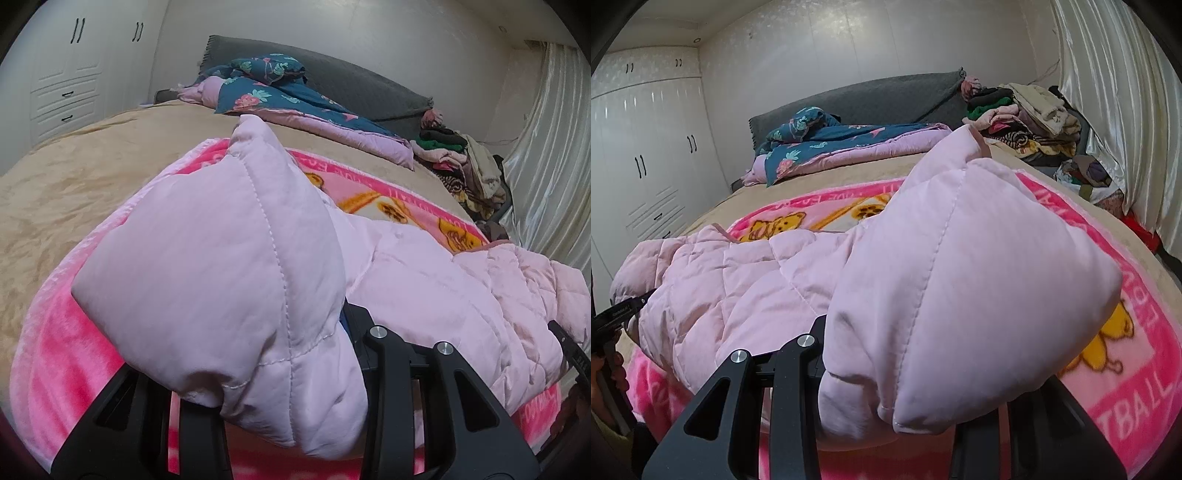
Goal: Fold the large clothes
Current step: 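Grasp the bundle side with both grippers and fold it over onto itself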
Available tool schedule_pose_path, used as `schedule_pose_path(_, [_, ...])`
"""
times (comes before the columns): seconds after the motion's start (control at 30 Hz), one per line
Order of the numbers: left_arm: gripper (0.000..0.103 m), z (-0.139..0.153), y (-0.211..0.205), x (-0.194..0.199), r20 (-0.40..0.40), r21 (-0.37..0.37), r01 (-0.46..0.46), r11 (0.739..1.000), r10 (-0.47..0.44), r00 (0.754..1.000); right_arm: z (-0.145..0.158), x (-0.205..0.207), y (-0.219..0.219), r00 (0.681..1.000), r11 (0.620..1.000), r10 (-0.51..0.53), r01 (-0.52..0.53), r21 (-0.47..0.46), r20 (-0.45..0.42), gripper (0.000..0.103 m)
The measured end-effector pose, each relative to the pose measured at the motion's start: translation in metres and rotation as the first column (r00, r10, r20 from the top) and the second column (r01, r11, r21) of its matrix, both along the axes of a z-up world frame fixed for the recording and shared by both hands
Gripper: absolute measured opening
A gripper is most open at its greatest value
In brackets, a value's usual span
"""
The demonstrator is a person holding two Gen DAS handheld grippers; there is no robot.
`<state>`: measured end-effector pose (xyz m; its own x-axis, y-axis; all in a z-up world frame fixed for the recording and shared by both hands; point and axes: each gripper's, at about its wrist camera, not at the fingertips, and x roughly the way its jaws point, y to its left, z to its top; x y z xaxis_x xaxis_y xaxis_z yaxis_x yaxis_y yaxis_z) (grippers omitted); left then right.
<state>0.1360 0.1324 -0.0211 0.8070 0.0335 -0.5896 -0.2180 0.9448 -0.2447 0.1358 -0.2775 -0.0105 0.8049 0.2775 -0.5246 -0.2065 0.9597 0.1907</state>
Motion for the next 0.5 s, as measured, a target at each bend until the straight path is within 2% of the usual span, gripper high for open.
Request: schedule_pose_path(0.5, [0.028,-0.006,-0.001,-0.025,-0.044,0.011,0.015,1.0,-0.015,0.999,-0.007,-0.019,-0.006,0.999,1.0,0.003,-0.003,0.009,-0.035,0.033])
